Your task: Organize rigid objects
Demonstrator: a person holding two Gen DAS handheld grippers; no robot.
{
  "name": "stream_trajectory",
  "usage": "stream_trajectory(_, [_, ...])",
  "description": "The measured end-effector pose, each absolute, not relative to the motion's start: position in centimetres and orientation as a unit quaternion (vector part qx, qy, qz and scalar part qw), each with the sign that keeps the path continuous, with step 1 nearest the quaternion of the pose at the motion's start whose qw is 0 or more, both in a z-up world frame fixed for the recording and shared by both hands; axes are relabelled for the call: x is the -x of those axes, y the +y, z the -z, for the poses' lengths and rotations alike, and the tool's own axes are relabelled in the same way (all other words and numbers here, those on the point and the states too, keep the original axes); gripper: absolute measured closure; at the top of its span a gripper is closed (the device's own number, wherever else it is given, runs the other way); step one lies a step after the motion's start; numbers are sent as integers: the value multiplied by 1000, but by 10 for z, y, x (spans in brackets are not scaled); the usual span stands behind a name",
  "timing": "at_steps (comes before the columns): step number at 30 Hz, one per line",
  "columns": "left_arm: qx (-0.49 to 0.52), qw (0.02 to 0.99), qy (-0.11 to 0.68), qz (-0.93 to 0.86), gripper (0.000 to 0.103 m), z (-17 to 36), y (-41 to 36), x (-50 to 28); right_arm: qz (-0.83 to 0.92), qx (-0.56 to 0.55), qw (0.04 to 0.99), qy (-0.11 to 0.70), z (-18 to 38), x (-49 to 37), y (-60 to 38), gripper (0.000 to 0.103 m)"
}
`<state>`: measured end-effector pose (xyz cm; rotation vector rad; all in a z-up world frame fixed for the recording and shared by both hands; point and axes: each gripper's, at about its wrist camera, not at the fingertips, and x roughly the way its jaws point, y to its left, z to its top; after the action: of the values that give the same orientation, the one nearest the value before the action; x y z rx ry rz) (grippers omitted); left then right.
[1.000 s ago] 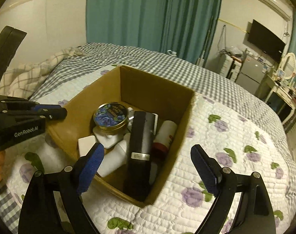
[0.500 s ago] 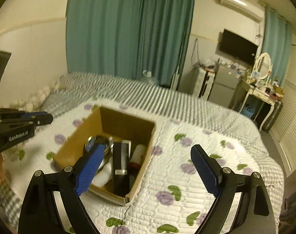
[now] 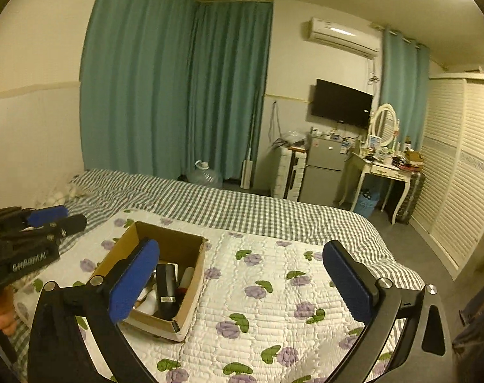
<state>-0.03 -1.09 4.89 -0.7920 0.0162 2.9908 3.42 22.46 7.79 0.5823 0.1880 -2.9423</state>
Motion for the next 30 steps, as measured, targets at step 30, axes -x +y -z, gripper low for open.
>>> stream_trajectory(30, [228, -6, 14, -973, 14, -14, -19, -31, 973, -228, 39, 11, -20, -39, 235, 0])
